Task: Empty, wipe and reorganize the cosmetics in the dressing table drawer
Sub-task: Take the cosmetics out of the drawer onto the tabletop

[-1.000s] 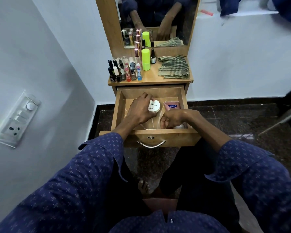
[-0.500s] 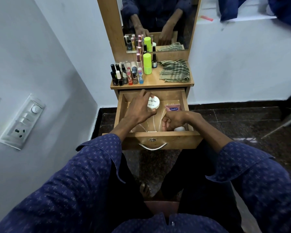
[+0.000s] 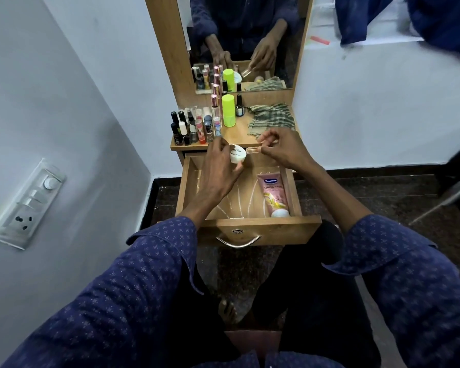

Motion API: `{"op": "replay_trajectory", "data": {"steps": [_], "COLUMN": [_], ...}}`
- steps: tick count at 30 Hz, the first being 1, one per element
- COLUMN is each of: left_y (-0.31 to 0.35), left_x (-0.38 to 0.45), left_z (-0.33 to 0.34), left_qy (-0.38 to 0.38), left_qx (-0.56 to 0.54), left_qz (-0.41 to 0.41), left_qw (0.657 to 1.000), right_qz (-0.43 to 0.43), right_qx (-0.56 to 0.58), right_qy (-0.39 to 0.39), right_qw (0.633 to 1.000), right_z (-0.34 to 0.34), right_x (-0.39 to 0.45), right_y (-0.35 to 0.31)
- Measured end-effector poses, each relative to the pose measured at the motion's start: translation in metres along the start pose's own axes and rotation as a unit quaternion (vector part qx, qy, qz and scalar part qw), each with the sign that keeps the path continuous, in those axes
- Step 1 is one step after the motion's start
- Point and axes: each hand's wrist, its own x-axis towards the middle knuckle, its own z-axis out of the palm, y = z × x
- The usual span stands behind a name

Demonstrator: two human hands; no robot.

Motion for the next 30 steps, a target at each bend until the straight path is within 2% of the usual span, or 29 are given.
{"op": "replay_trajectory", "data": {"steps": [4, 11, 20, 30], "left_y": [0.008, 0.014, 0.014, 0.028], "left_x": [0.002, 0.009, 0.029, 0.045], "left_z": [0.004, 0.003, 0.007, -0.002], "left_qy": [0.019, 0.066, 0.058, 0.042], "left_qx": [0.001, 0.006, 0.126, 0.111], "left_qz": [-0.005, -0.002, -0.015, -0.046], "left_qw": [1.0, 0.998, 0.99, 0.992], "right_qz": [0.004, -0.005, -0.067, -0.085], "right_qx": [0.015, 0.035, -0.061, -0.057], "right_qy": [0.076, 0.143, 0.101, 0.094], "right_qw": [0.997, 0.989, 0.991, 0.99], "right_z": [0.002, 0.005, 0.028, 0.037], "right_x": [0.011, 0.041, 0.077, 0.105], "right_y": [-0.007, -0.023, -0.036, -0.03]}}
